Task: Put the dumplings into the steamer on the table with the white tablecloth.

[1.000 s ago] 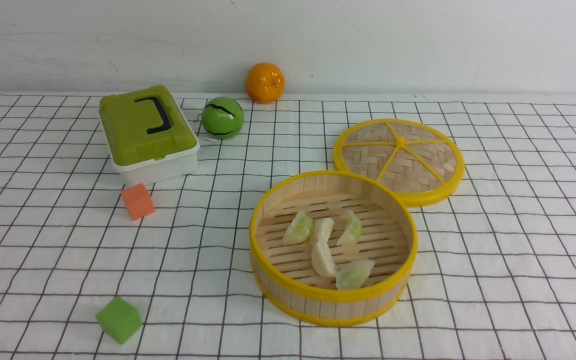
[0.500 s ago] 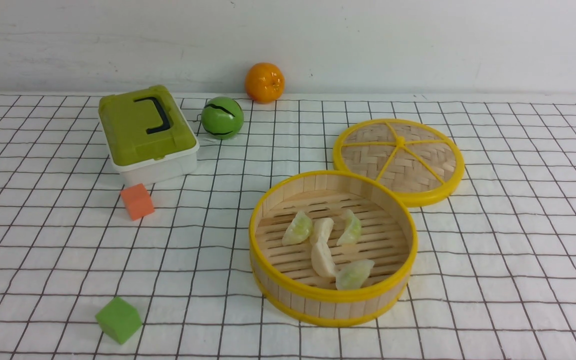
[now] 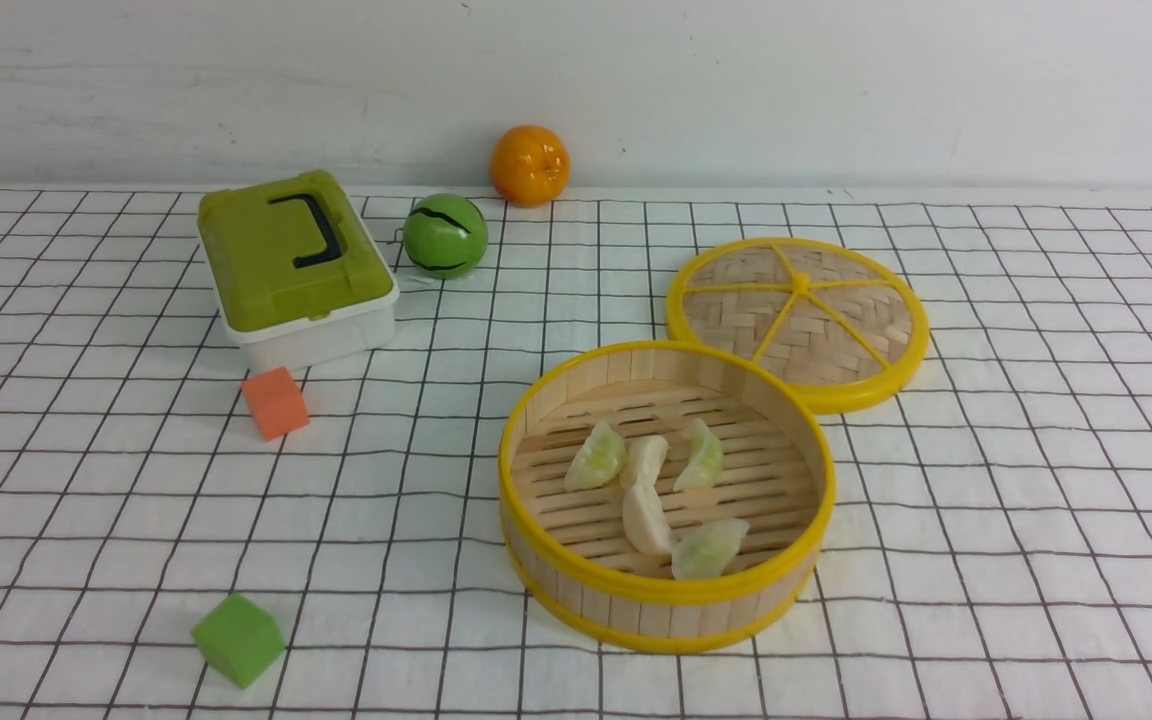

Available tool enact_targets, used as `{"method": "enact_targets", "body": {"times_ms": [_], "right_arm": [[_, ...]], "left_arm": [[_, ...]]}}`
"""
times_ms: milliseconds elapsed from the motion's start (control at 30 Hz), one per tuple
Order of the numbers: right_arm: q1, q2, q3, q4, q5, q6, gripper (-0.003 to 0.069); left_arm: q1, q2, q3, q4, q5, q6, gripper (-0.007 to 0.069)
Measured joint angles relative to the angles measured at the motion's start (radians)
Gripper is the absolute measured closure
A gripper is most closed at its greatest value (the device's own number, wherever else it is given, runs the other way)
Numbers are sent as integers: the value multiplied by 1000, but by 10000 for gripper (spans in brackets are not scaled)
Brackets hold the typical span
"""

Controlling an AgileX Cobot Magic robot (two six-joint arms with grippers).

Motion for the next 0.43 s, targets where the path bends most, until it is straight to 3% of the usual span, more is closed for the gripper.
{"method": "enact_targets", "body": {"times_ms": [433], "right_arm": [[0,0,0,0,1,0,538]], "left_arm": [[0,0,0,0,0,0,629]]}}
